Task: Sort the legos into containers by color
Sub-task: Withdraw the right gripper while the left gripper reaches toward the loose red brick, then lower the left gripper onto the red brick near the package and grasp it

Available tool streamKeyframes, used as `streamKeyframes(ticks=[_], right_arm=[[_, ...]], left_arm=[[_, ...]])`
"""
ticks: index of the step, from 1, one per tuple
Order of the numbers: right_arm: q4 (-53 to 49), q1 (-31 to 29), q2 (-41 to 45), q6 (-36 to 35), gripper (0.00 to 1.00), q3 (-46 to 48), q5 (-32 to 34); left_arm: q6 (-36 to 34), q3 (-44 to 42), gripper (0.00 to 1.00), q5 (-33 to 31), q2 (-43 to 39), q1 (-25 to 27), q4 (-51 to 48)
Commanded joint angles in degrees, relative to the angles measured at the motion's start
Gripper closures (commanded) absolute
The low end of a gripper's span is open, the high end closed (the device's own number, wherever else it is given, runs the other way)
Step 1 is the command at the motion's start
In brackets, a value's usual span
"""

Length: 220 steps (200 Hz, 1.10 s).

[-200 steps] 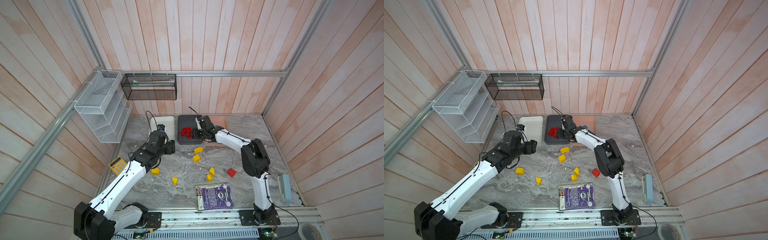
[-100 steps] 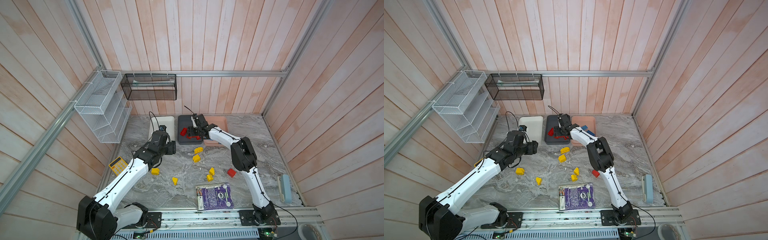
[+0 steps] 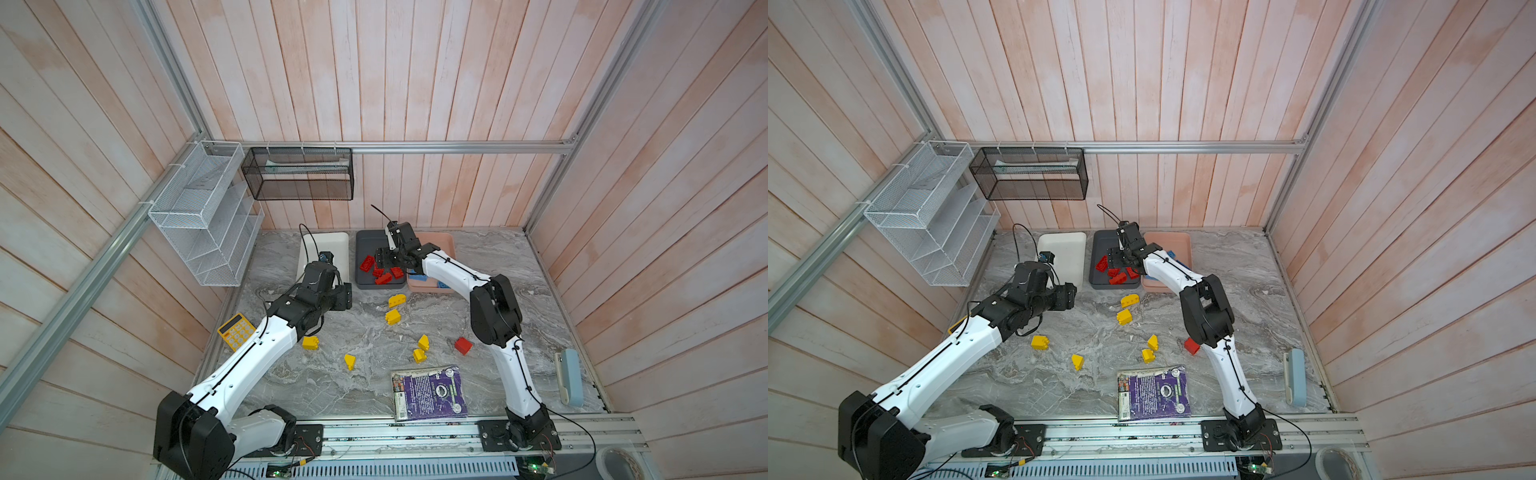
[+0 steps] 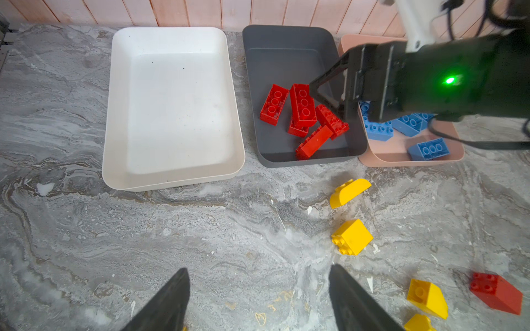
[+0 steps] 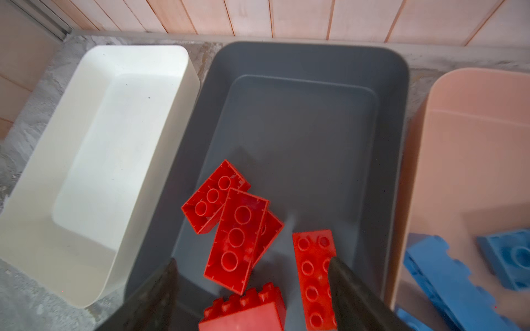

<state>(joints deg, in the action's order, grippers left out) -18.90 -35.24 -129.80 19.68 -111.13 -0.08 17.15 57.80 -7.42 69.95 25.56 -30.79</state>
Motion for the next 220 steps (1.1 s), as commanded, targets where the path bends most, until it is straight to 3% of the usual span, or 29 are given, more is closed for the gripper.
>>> streamKeyframes(ticks=[1, 55, 75, 103, 145, 186, 220], right_arm=[[-0.22, -0.53, 6.54, -0.30, 0.18, 3.68, 1.79], [2.51, 1.08, 21.68, 1.48, 0.18, 18.76, 2.14], [3.85, 4.77, 27.64, 3.48, 0.18, 24.90, -0.70], [6.30, 10.98, 35.92, 6.13, 0.18, 33.52, -4.40], [7.39, 21.59, 45.38, 8.65, 0.17, 42.67, -7.22], [9.16, 33.77, 50.80, 10.79, 0.18, 47.98, -13.19], [11.09, 38.57, 53.69, 12.23, 0.18, 51.18, -14.73]], left_arm=[[-0.09, 2.62, 0.22, 1.56, -1.26, 0.71, -1.58], [-4.22, 3.92, 0.21, 2.10, -2.16, 11.45, 0.25], [-3.40, 4.92, 0.20, 5.02, -0.27, 13.29, 1.12], [-2.06, 6.67, 0.21, 3.21, 4.18, 19.07, 2.46], [1.74, 10.86, 0.20, 3.87, 15.18, 25.66, 4.91], [3.22, 20.33, 0.20, 3.45, 27.82, 33.49, 4.97], [4.10, 28.35, 0.20, 4.18, 37.36, 36.85, 4.07]])
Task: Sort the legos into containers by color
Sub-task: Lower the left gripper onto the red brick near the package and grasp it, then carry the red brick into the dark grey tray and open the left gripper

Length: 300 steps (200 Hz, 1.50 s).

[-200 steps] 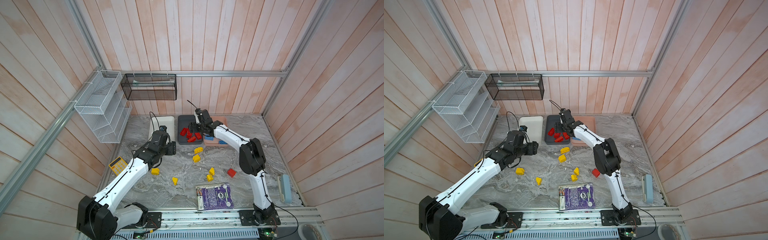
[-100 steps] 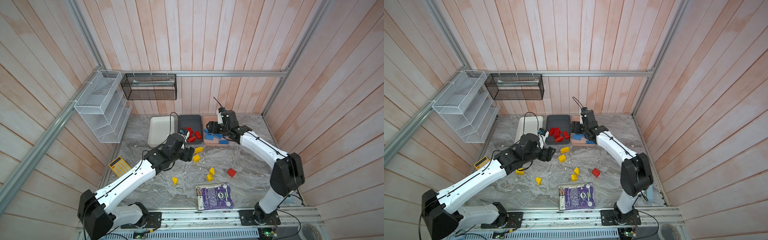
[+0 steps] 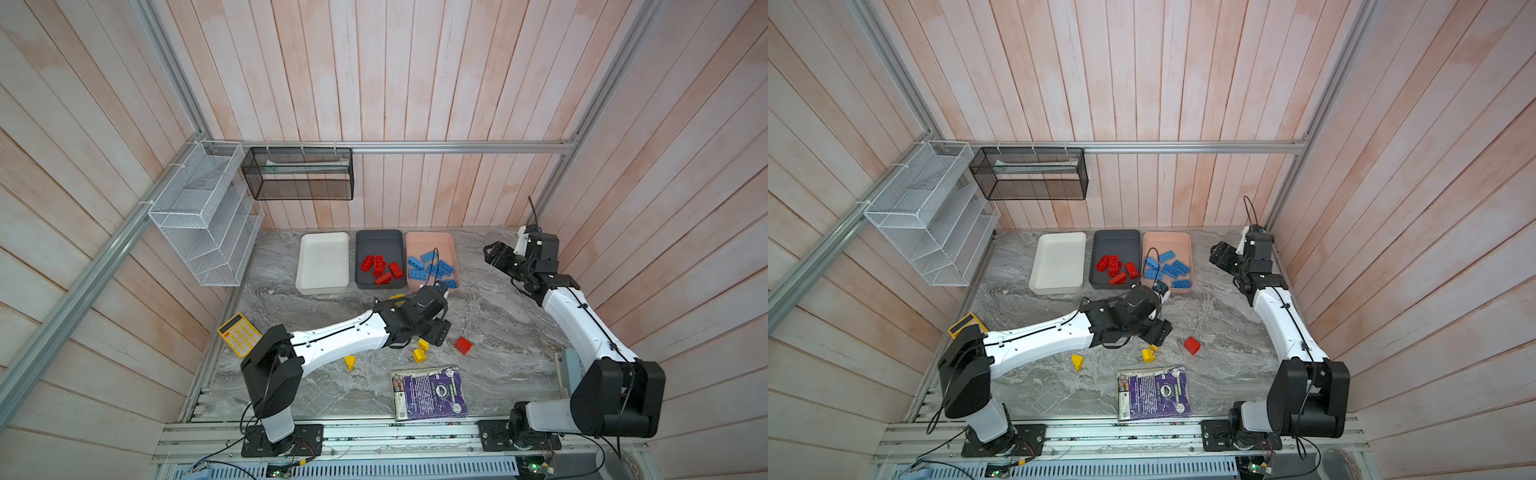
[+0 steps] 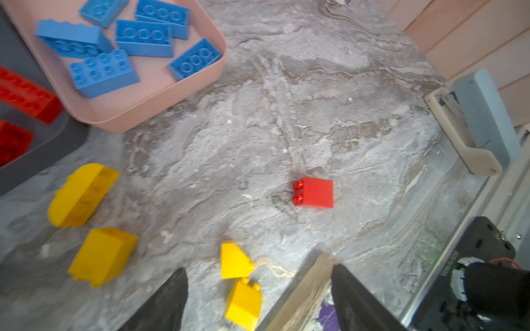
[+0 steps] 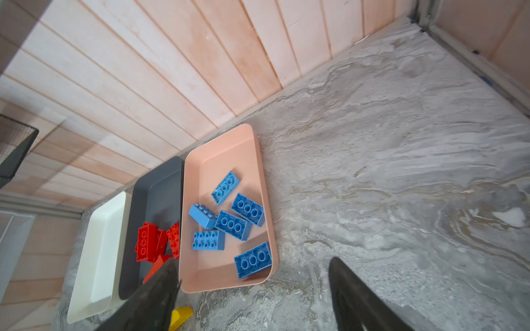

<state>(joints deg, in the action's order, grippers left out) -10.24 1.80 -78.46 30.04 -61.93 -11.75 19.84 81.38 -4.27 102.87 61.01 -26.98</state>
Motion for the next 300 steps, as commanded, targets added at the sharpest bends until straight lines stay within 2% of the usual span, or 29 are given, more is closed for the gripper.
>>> streamKeyframes(ticks=[1, 30, 70, 137, 172, 192, 254, 300], right_arm=[[2.52, 1.62, 2.39, 1.91, 0.18, 2.12, -3.00], [4.54, 4.22, 3.70, 3.44, 0.18, 5.79, -1.26], [9.09, 9.46, 5.33, 6.38, 0.18, 11.11, -3.66], [11.33, 9.48, 4.59, 7.26, 0.19, 12.10, -6.22], [12.25, 9.54, 4.19, 7.66, 0.19, 12.51, -7.67], [12.66, 9.59, 4.26, 7.90, 0.19, 12.71, -8.20], [13.92, 9.55, 4.45, 8.54, 0.19, 13.06, -9.83], [14.93, 9.47, 4.82, 9.13, 0.20, 13.83, -10.81]], left_arm=[[1.47, 4.98, 0.20, 1.07, 4.67, 1.48, 0.27], [2.02, 9.68, 0.20, 2.34, 10.40, 3.01, 0.26], [1.68, 13.00, 0.20, 4.17, 16.71, 4.53, 0.57], [0.11, 17.79, 0.20, 2.16, 24.86, 4.82, -1.12], [-0.45, 21.09, 0.23, 0.60, 28.64, 4.82, -2.48], [-0.99, 21.92, 0.28, -0.18, 29.48, 4.82, -2.46], [-2.34, 20.68, 0.51, -3.19, 28.74, 4.82, -2.64], [-3.28, 19.89, 0.58, -3.92, 25.65, 4.82, -2.39]])
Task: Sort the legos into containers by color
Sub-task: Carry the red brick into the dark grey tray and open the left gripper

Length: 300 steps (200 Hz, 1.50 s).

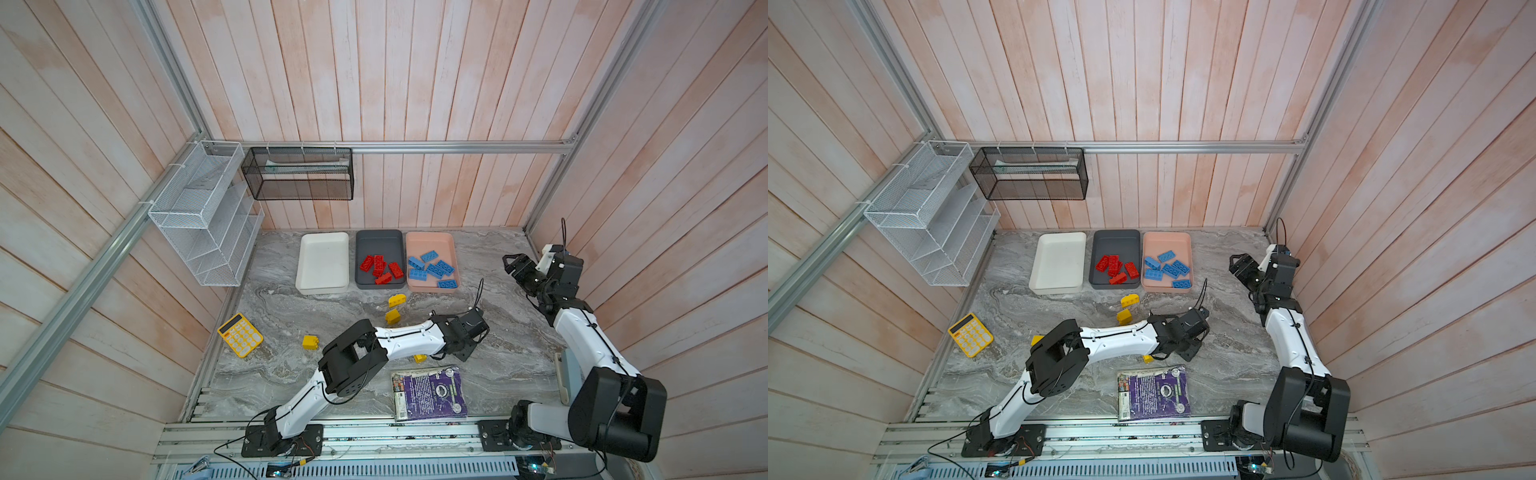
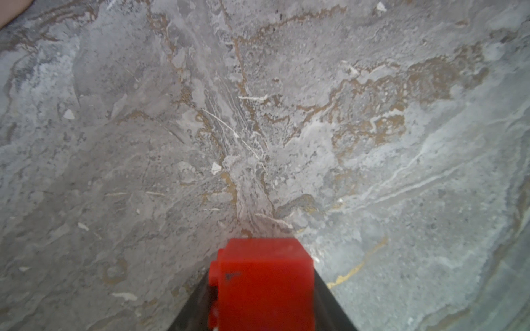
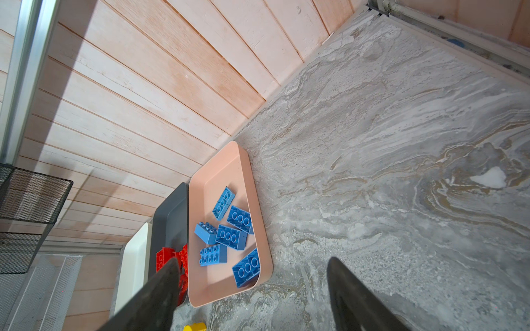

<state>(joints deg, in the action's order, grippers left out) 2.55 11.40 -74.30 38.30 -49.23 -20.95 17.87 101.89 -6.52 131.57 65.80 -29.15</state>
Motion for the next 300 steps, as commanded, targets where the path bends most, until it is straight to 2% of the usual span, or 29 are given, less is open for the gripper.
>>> streamKeyframes(ticks=[1, 31, 72, 98, 103, 129, 176, 204, 239, 300], right_arm=[[2.17, -0.05, 0.66, 0.88, 0.20, 1.19, -1.62], [2.78, -0.19, 0.65, 1.24, 0.20, 1.39, -2.68], [4.74, -1.89, 0.21, 2.43, 0.20, 1.68, -5.07], [5.03, -4.70, 0.12, 2.31, 0.20, 1.62, -4.74], [5.10, -5.32, 0.10, 2.28, 0.20, 1.66, -4.59], [6.55, -9.14, 0.52, 2.30, 0.20, 3.25, -4.07], [8.11, -19.30, 0.93, 0.54, 0.20, 4.97, 0.73], [10.37, -26.42, 0.12, -0.68, 0.21, 6.50, 4.65], [15.25, -32.60, 2.13, -0.99, 0.21, 11.03, 10.68], [21.09, -34.86, 7.02, -1.33, 0.21, 19.06, 17.68]], left_arm=[[-1.33, -0.63, 0.58, -1.70, -3.10, 0.03, -0.22], [-2.70, -1.48, 0.58, -3.57, -7.45, -0.65, -0.60], [-2.93, -6.35, 0.58, -4.11, -15.46, -5.77, -0.01], [-3.09, -9.38, 0.58, -3.85, -19.91, -10.59, 0.32], [-3.09, -9.78, 0.58, -3.59, -20.40, -13.30, 0.25], [-3.54, -11.11, 0.58, -3.02, -23.26, -19.32, 0.41], [-3.72, -10.74, 0.58, -1.11, -23.27, -31.07, 2.03], [-3.47, -7.84, 0.58, 1.53, -20.55, -36.58, 3.09], [-4.33, 0.76, 0.58, 3.80, -13.00, -41.06, 2.01], [-5.06, 19.70, 0.57, 6.43, 2.83, -45.42, -2.56]])
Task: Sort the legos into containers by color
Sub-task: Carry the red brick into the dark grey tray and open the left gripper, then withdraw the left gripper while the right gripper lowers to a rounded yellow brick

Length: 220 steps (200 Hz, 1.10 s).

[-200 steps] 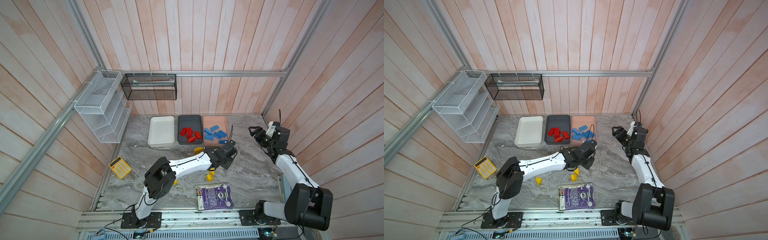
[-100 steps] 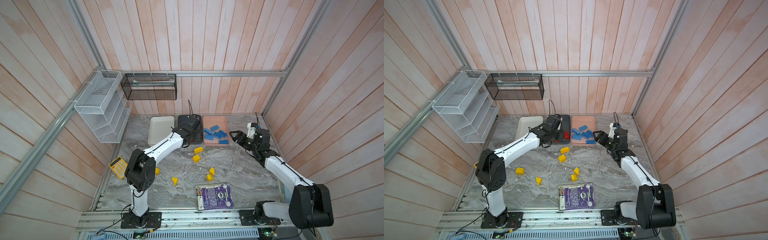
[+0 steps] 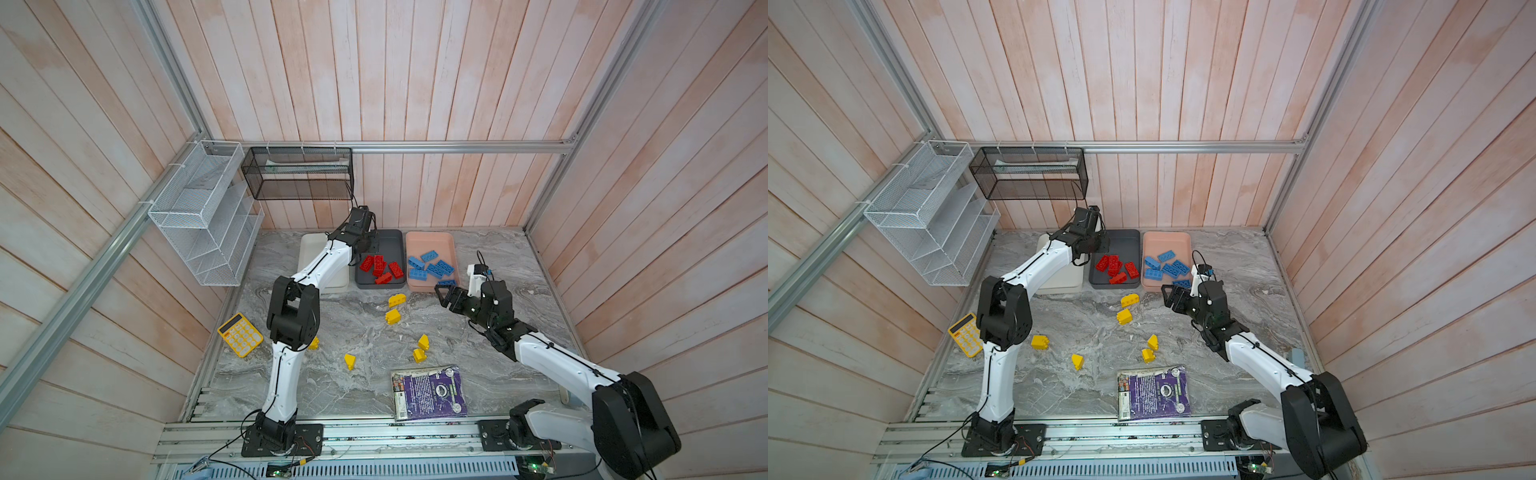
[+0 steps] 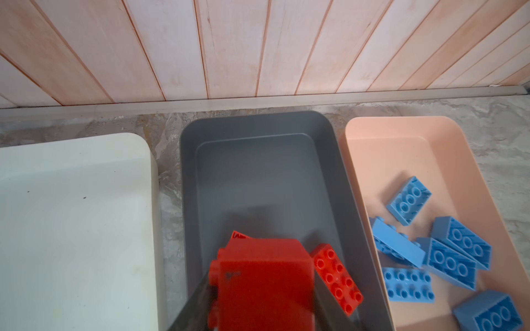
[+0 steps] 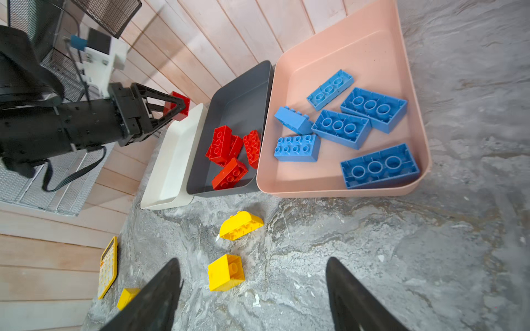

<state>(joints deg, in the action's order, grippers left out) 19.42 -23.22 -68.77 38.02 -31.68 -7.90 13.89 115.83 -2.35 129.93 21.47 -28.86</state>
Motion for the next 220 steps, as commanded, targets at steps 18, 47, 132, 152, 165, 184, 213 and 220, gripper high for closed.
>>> streamKeyframes(ticks=[18, 47, 132, 152, 165, 184, 213, 220], right_arm=[[3.65, -2.06, 2.01, -1.87, 0.21, 2.02, 6.44], [4.19, -2.24, 2.03, -2.29, 0.21, 2.40, 7.20], [2.32, -4.00, -6.48, -4.21, 0.20, -1.88, 4.72], [0.71, -5.19, -7.29, -5.09, 0.20, -3.62, 5.02], [-0.53, -5.88, -7.67, -5.48, 0.20, -4.74, 5.28], [-2.40, -6.70, -8.36, -5.98, 0.20, -6.24, 5.26], [-8.40, -8.17, -11.58, -6.59, 0.20, -11.16, 4.65], [-9.98, -8.65, -12.02, -6.64, 0.20, -12.22, 5.17]], left_arm=[[-1.55, 11.39, 0.57, 2.40, 8.41, -1.39, -4.96], [-1.74, 15.13, 0.54, 2.95, 11.73, -1.76, -5.49], [-1.86, 12.15, 0.28, 3.49, 10.29, -1.74, -4.04], [-1.89, 10.40, 0.26, 3.49, 8.07, -1.78, -3.62], [-1.87, 9.44, 0.24, 3.40, 6.46, -1.79, -3.44], [-1.56, 8.50, 0.23, 3.49, 3.75, -1.68, -3.42], [-0.74, 8.81, 0.23, 3.75, -0.11, -1.71, -4.56], [-0.52, 8.72, 0.23, 3.93, -1.20, -1.70, -4.94]])
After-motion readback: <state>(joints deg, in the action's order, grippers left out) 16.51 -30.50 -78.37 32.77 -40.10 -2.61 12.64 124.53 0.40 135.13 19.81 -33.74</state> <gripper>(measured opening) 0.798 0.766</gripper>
